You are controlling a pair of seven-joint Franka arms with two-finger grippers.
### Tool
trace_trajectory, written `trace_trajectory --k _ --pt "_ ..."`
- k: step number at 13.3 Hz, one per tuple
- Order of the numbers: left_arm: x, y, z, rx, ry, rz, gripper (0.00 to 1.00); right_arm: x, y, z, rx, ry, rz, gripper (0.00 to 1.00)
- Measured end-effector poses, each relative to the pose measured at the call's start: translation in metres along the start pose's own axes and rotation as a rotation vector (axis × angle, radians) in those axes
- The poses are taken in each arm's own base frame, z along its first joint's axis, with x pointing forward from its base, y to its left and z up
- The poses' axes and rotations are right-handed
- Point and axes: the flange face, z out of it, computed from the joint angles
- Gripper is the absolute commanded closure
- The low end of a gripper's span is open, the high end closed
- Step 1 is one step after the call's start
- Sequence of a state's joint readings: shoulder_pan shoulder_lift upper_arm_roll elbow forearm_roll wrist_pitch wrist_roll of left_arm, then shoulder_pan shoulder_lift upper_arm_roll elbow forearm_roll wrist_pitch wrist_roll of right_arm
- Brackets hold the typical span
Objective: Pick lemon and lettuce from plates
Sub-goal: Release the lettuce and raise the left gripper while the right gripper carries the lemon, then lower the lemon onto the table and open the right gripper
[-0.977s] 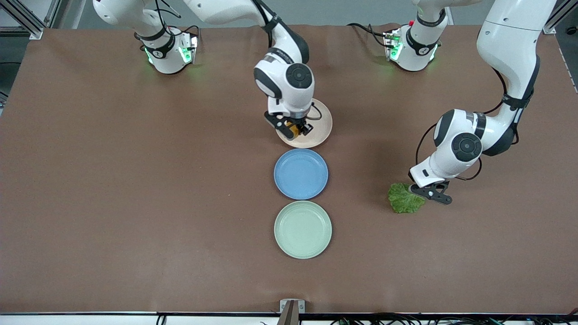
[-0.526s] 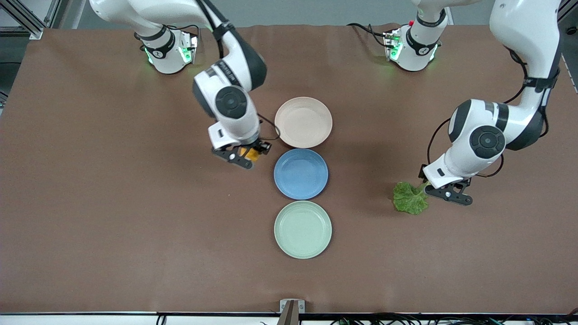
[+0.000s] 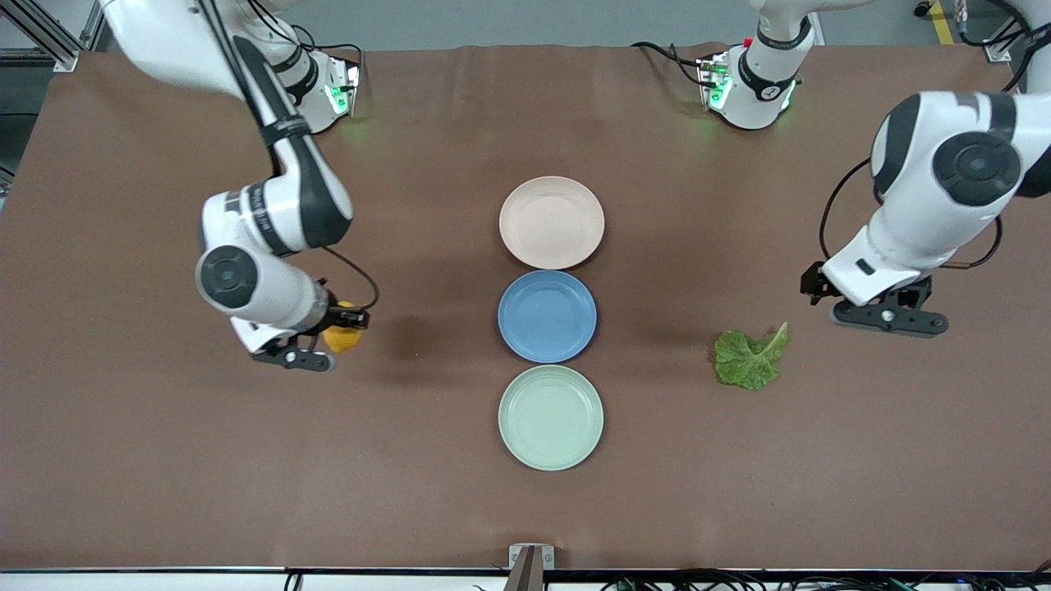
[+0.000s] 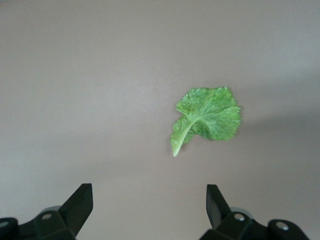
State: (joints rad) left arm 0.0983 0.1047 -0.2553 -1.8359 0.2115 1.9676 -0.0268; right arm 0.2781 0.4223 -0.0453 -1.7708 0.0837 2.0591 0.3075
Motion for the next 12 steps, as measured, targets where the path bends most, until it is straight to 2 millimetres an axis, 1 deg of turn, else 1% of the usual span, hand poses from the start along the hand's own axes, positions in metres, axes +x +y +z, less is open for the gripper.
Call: trace_trajectory --k 2,3,4,5,6,8,10,12 --pt "0.0 -0.012 -0.036 -0.008 -0.001 -0.031 0.0 0.014 0.047 0.007 0.012 0.015 -0.066 0.98" --pt "0.003 -0.018 -0.058 -0.005 0.01 -0.043 0.0 0.02 0.068 0.008 0.018 0.031 -0.1 0.98" --pt "0.004 -0.024 -0.08 -0.004 0.018 -0.054 0.0 0.026 0.087 0.01 0.022 0.05 -0.127 0.98" --pt "0.003 -0.028 -0.099 -0.004 0.019 -0.062 0.0 0.031 0.101 0.017 0.023 0.065 -0.149 0.98" --pt "0.002 -0.029 -0.112 -0.013 0.014 -0.067 0.0 0.035 0.111 0.027 0.023 0.076 -0.173 0.98" --pt "-0.002 -0.029 -0.126 -0.052 0.005 -0.084 0.0 0.041 0.12 0.055 0.017 0.102 -0.209 0.98" --pt "-0.006 -0.032 -0.137 -0.067 0.009 -0.107 0.0 0.04 0.121 0.082 0.012 0.114 -0.224 0.98" --pt "-0.013 -0.037 -0.148 -0.09 0.014 -0.138 0.0 0.039 0.122 0.097 0.01 0.11 -0.231 0.98"
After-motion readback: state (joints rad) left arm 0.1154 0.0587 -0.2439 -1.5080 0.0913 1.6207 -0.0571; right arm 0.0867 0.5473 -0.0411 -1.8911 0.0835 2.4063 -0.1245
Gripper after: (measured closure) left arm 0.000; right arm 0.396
